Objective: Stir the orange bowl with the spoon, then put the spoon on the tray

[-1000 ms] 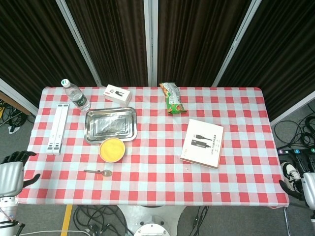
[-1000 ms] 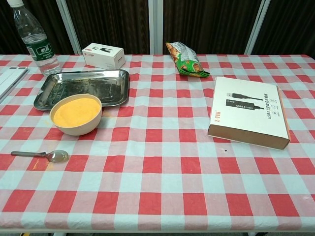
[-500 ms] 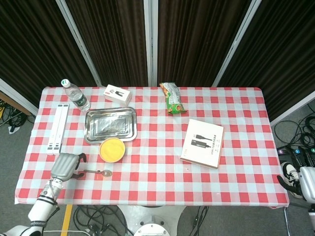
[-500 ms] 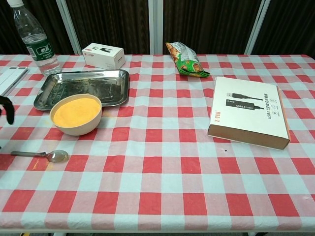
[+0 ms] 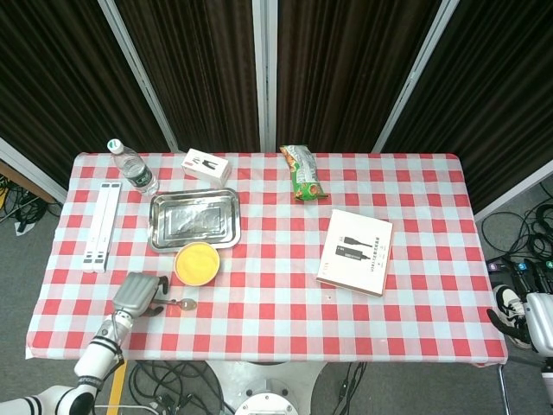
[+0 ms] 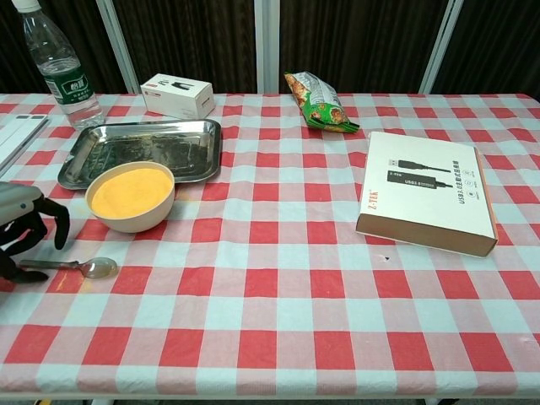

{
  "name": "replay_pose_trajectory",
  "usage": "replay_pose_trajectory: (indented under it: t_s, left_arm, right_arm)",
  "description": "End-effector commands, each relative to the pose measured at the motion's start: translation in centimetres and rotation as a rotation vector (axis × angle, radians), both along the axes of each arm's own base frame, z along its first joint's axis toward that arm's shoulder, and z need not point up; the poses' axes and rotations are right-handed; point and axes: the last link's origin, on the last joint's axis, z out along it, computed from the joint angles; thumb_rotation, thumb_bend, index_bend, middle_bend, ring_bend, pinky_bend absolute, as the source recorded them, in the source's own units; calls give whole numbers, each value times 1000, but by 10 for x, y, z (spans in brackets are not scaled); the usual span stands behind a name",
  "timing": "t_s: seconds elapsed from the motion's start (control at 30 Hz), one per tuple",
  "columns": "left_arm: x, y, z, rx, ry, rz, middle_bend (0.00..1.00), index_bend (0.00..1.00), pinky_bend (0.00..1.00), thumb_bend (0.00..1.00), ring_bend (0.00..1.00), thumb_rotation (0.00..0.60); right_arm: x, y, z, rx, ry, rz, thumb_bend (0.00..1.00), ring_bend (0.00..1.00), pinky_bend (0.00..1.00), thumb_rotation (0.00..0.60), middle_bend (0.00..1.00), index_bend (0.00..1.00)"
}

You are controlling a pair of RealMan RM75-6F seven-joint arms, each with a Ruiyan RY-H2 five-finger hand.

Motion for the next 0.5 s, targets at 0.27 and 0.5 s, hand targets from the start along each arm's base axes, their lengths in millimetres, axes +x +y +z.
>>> replay_pose_trajectory:
  t_s: [0.27,0.5]
  left_arm:
    - [0,-3,-2,-46,-9,26,935,587,925,364,851,600]
    - [2,-5,-1,-65,-16,31,935,588,925,390,851,600]
  right_arm:
    - [-1,0,0,0,0,-4,168,0,131,600,216,85]
    - [-2,1,-1,1,-2,-9,169,0,131,600,216,85]
